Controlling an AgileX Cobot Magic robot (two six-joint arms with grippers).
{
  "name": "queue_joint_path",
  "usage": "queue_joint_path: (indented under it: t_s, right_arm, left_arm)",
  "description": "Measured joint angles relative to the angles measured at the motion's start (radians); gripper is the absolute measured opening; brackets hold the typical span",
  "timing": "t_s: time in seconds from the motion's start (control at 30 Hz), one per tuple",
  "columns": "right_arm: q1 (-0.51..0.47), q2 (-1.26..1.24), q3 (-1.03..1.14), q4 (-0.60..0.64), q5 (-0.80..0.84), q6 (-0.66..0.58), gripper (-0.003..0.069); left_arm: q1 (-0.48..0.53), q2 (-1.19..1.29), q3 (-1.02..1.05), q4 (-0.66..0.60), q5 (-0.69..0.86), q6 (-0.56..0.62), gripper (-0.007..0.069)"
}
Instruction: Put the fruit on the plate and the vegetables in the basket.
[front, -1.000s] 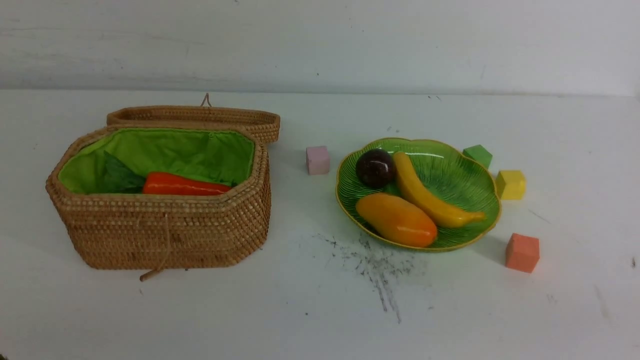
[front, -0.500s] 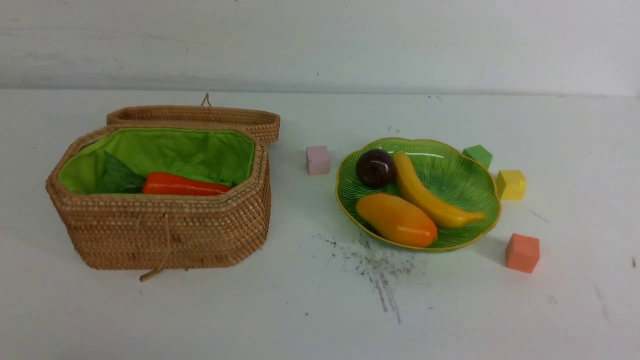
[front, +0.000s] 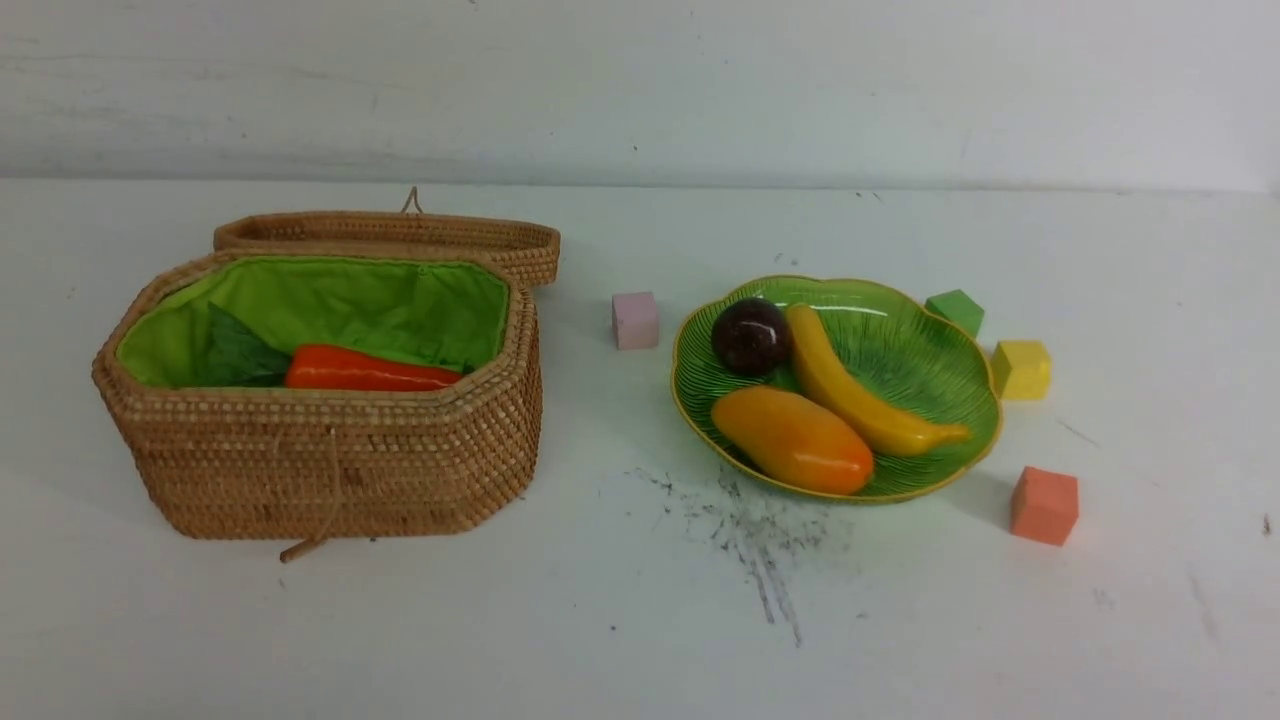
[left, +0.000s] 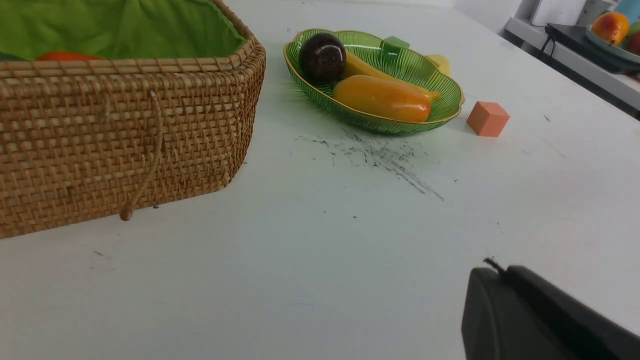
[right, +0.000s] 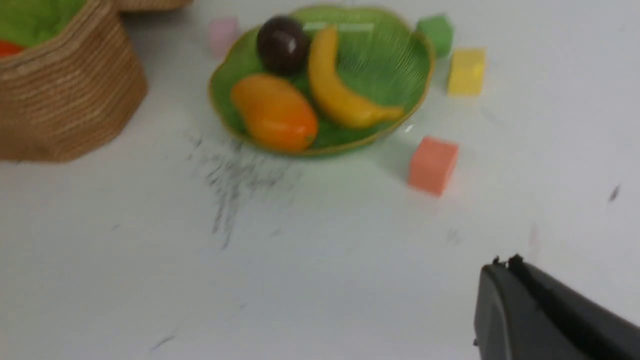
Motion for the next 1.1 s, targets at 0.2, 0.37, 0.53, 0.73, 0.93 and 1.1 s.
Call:
queue_joint_path:
  t_s: [0.2,0.37,0.53,0.73,0.93,1.1]
  right_arm:
    - [-0.144,-0.208,0.430,0.028,-0.316,-0.084,-0.0019]
    - [-0.149,-0.220,0.479,0.028,-0.328,-0.072,-0.0019]
    - [-0.150,-0.220,0.479,0.026,-0.325,-0.070,-0.0017]
    - [-0.152,-0.220,0.479,0.026,-0.324,-0.070,-0.0015]
    - [-0.152,-0.220,0.479,0.026,-0.324,-0.070,-0.0010]
    - [-0.152,-0.220,0.479,0.026,-0.324,-0.070,-0.0005]
  left_arm:
    - [0.000,0.000,0.000,0.000,0.000,0.000,-0.0013]
    - [0.000,0.000,0.000,0.000,0.000,0.001,-0.0011]
    - [0.000,0.000,0.000,-0.001,0.000,0.001,-0.0010]
    - [0.000,0.000,0.000,-0.001,0.000,0.001,-0.0010]
    - [0.000,0.000,0.000,-0.001,0.000,0.001,-0.0005]
    - [0.000,0.000,0.000,-0.001,0.000,0.001,-0.0002]
